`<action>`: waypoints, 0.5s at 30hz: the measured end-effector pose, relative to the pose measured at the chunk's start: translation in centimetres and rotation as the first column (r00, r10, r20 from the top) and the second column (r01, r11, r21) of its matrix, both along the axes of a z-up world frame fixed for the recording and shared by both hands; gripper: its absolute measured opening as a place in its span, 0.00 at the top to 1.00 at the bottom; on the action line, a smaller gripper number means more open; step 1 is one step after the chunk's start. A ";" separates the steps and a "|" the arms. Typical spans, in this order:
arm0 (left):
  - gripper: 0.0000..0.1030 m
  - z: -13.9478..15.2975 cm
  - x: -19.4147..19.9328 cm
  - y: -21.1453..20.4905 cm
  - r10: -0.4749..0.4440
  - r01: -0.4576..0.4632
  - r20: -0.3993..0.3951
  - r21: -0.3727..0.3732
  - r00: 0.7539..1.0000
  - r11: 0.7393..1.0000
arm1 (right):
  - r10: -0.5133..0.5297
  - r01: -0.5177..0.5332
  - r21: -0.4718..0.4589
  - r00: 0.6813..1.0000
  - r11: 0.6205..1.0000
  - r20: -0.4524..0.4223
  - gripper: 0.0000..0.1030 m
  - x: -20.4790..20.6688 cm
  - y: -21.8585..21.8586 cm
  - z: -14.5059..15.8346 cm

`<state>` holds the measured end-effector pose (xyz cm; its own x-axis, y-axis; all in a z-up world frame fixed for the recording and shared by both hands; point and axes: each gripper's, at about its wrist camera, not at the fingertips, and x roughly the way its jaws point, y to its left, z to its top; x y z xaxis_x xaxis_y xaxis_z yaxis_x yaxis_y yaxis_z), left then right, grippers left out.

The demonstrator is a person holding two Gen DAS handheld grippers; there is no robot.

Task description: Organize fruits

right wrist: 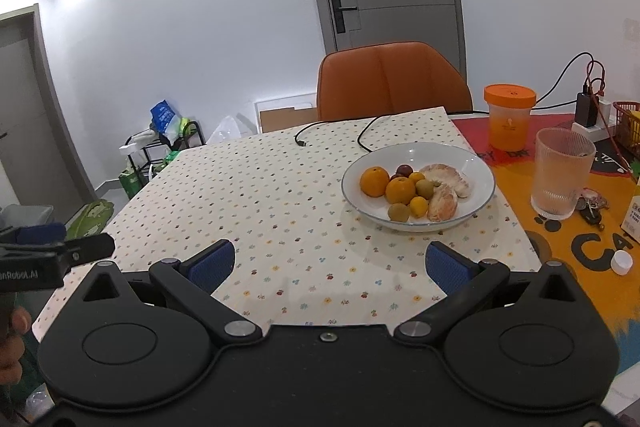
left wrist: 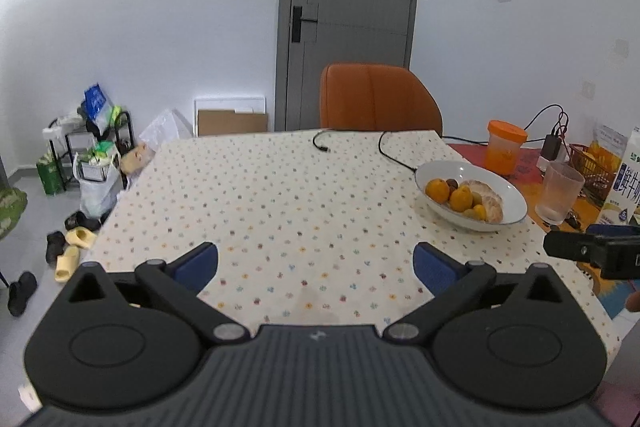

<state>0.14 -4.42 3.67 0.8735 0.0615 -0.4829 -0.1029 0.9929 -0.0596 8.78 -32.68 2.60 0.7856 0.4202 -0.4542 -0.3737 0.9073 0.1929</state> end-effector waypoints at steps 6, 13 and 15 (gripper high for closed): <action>0.00 -1.0 -0.4 -0.1 -0.003 0.003 -0.042 -0.011 0.999 1.000 | 0.032 -0.032 -0.007 0.999 0.999 -0.017 0.00 -0.3 0.5 -0.5; 0.00 -1.5 -0.8 0.1 0.001 -0.001 -0.038 0.002 0.999 1.000 | 0.046 -0.046 -0.021 0.999 0.999 -0.012 0.00 -0.5 1.2 -0.5; 0.00 -1.5 -0.8 0.3 0.007 -0.007 -0.039 0.005 0.999 1.000 | 0.051 -0.051 -0.024 0.999 0.998 -0.010 0.00 -0.6 1.2 -0.6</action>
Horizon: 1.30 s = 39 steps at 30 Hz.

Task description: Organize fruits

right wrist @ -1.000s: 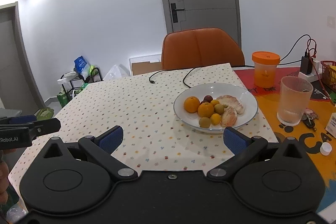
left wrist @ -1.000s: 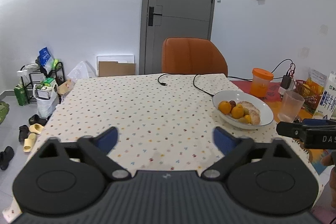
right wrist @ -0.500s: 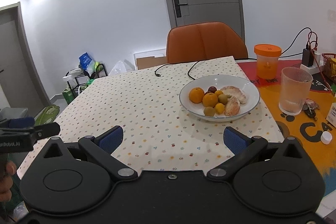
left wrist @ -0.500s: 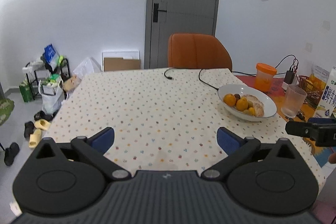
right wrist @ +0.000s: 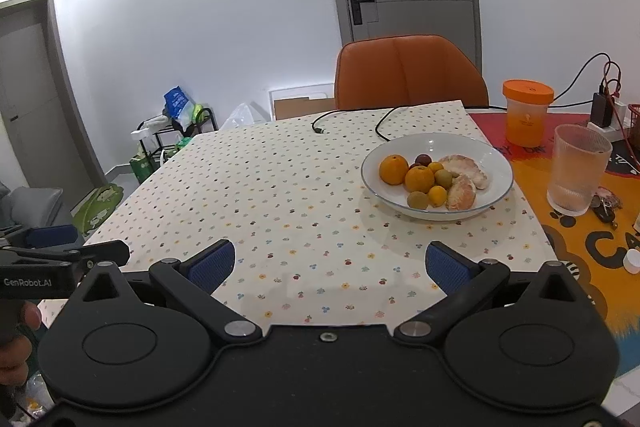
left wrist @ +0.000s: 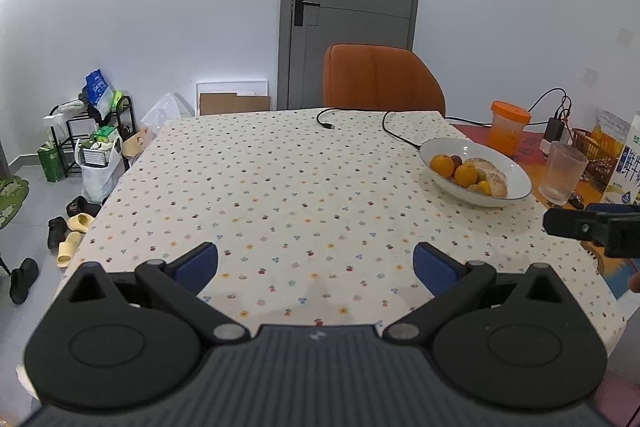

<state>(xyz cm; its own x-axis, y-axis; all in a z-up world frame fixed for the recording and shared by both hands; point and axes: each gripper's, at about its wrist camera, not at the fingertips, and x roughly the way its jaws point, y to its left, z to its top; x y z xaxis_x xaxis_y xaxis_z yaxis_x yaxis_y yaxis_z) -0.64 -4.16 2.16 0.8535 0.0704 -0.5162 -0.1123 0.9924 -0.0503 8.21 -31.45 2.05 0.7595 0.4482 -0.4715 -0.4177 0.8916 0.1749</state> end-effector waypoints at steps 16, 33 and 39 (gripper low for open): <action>0.00 0.0 -0.1 0.5 0.015 -0.015 0.009 -0.016 1.000 1.000 | -0.003 0.003 0.002 1.000 1.000 -0.003 0.00 0.0 -0.1 -0.1; 0.00 -0.1 -0.1 0.5 0.012 -0.011 0.010 -0.021 1.000 1.000 | 0.000 0.000 -0.003 1.000 1.000 -0.004 0.00 -0.1 0.0 -0.3; 0.00 -0.2 -0.1 0.5 0.011 -0.011 0.009 -0.021 1.000 1.000 | 0.003 -0.003 -0.008 1.000 1.000 -0.003 0.00 -0.1 0.1 -0.4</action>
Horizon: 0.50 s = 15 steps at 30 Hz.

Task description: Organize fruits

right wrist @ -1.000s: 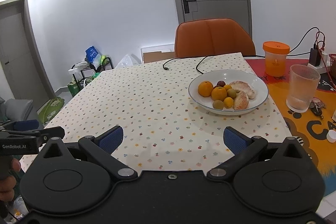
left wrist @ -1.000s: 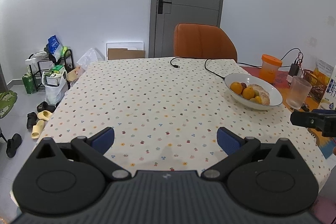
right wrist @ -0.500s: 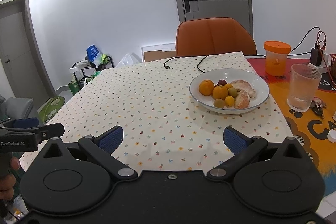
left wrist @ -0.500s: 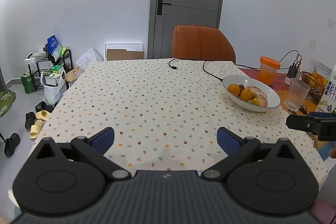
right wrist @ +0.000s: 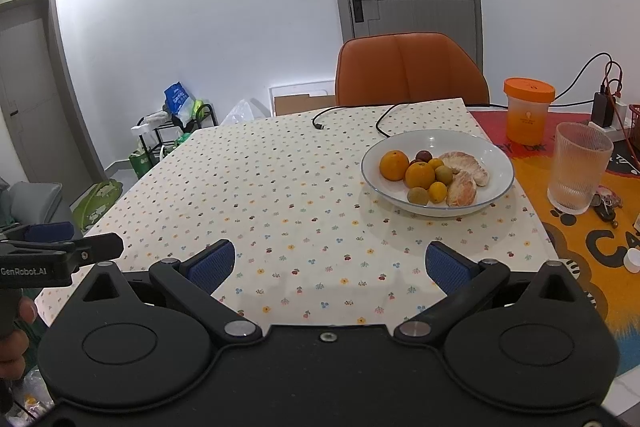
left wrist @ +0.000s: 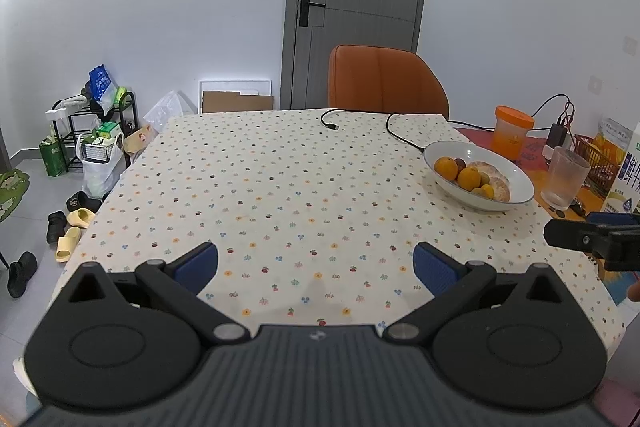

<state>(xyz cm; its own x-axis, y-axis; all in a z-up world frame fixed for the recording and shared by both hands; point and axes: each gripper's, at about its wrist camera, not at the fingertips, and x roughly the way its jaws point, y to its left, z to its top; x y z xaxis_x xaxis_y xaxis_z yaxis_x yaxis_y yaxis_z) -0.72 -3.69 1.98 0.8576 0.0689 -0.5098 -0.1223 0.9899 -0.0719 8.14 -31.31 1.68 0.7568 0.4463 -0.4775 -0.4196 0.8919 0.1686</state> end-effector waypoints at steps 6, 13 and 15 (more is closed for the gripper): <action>0.00 -0.1 0.0 0.0 0.002 -0.002 0.000 -0.003 1.000 1.000 | 0.005 -0.005 -0.005 1.000 1.000 0.006 0.00 -0.1 0.0 0.1; 0.00 -0.1 -0.1 0.0 0.001 -0.001 -0.001 -0.003 1.000 1.000 | 0.002 -0.002 -0.004 1.000 1.000 0.005 0.00 -0.1 0.0 0.1; 0.00 -0.1 0.0 0.0 0.003 -0.003 -0.001 -0.003 1.000 1.000 | 0.003 -0.003 -0.004 1.000 1.000 0.007 0.00 -0.1 0.0 0.2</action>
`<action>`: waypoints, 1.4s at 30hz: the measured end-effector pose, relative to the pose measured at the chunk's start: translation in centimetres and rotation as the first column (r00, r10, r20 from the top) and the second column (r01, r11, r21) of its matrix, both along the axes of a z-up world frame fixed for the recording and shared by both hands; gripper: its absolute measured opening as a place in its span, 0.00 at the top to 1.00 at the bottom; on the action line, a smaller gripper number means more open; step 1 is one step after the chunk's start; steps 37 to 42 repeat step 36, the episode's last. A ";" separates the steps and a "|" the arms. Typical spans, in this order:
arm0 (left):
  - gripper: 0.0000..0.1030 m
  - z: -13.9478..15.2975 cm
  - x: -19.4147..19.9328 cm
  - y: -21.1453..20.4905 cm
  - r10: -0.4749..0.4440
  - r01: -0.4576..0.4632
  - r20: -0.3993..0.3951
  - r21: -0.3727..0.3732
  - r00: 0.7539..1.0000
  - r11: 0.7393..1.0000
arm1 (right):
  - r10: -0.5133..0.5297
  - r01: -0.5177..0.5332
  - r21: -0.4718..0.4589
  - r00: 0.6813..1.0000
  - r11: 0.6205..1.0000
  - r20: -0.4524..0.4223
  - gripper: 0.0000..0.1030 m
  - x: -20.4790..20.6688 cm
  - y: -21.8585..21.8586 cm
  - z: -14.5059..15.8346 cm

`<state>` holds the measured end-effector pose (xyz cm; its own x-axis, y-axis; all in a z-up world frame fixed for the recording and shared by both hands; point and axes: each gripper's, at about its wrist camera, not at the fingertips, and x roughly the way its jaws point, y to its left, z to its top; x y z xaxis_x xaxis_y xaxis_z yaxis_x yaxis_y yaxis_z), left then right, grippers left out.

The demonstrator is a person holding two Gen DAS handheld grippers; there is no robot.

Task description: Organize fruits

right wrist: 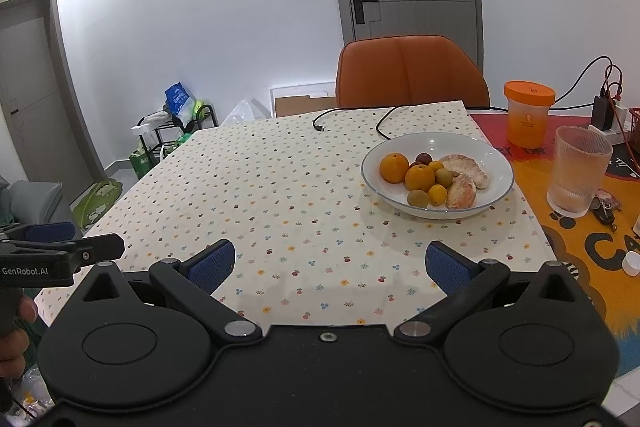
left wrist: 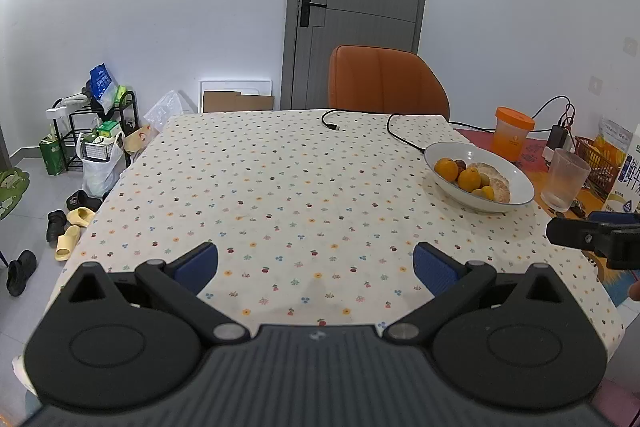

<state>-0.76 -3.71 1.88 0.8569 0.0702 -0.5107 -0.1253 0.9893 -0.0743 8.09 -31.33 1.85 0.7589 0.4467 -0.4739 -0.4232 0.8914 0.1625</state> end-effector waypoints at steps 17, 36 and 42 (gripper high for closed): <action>0.00 0.0 0.0 0.0 -0.001 0.001 0.000 0.000 1.000 1.000 | -0.005 0.005 -0.002 1.000 1.000 0.002 0.00 0.0 0.0 0.0; 0.00 -0.1 0.1 0.1 -0.003 0.003 0.000 -0.013 1.000 1.000 | -0.011 0.011 -0.002 1.000 1.000 -0.003 0.00 0.1 -0.3 0.0; 0.00 -0.1 0.1 0.1 -0.003 0.003 0.000 -0.013 1.000 1.000 | -0.011 0.011 -0.002 1.000 1.000 -0.003 0.00 0.1 -0.3 0.0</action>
